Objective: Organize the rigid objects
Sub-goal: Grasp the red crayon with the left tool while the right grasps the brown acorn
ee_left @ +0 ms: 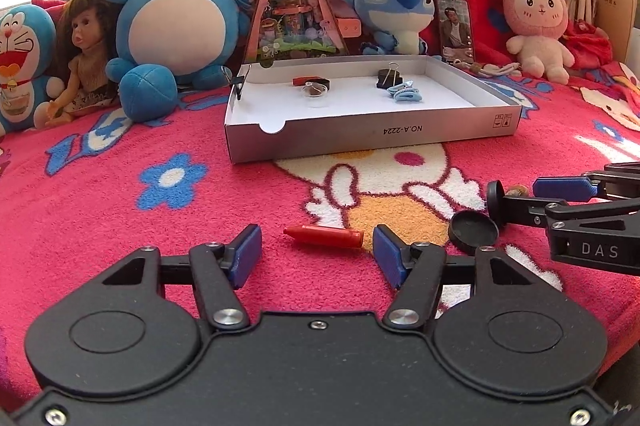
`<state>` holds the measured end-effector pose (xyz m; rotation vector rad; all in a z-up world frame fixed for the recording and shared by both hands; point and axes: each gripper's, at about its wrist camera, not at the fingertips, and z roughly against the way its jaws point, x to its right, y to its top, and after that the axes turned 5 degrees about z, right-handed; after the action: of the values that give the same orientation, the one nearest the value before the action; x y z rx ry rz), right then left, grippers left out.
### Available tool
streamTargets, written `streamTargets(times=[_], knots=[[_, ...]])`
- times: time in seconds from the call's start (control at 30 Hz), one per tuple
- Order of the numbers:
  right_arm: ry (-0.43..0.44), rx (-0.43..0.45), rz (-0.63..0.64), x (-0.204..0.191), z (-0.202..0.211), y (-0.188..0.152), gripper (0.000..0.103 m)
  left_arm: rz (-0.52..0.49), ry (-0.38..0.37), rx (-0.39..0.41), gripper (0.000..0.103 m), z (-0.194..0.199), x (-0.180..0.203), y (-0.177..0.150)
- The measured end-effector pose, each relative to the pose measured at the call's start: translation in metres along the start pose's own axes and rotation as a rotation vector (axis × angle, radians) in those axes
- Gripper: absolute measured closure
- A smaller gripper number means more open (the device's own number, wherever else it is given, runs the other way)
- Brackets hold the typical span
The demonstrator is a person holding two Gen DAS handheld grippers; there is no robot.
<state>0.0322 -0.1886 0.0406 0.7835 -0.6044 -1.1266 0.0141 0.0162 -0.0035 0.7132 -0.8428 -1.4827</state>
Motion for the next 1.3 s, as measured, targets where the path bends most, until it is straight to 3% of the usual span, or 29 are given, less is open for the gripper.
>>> streamTargets(times=[0.1, 0.3, 0.47, 0.93, 1.0, 1.1, 1.3], knots=[[0.01, -0.001, -0.003, 0.0, 0.001, 0.0, 0.056, -0.016, 0.002, 0.011, 0.045, -0.002, -0.002, 0.0], [0.022, -0.001, 0.006, -0.001, 0.003, -0.001, 0.062, -0.021, -0.026, 0.011, 0.06, -0.003, -0.002, 0.001], [0.035, -0.003, 0.011, 0.0, 0.004, 0.002, 0.076, -0.017, -0.027, 0.013, 0.061, -0.002, -0.002, 0.002], [0.025, 0.012, 0.022, -0.002, 0.007, 0.009, 0.081, 0.008, -0.018, 0.04, 0.061, 0.003, -0.008, 0.013], [0.026, 0.01, 0.014, -0.001, 0.005, 0.008, 0.08, 0.009, -0.018, 0.039, 0.061, 0.003, -0.008, 0.014], [0.03, 0.003, 0.001, 0.0, 0.001, 0.008, 0.069, 0.012, -0.017, 0.037, 0.061, 0.003, -0.008, 0.014], [0.028, 0.003, -0.003, -0.001, -0.002, 0.008, 0.069, 0.017, -0.016, 0.029, 0.061, 0.001, -0.007, 0.012]])
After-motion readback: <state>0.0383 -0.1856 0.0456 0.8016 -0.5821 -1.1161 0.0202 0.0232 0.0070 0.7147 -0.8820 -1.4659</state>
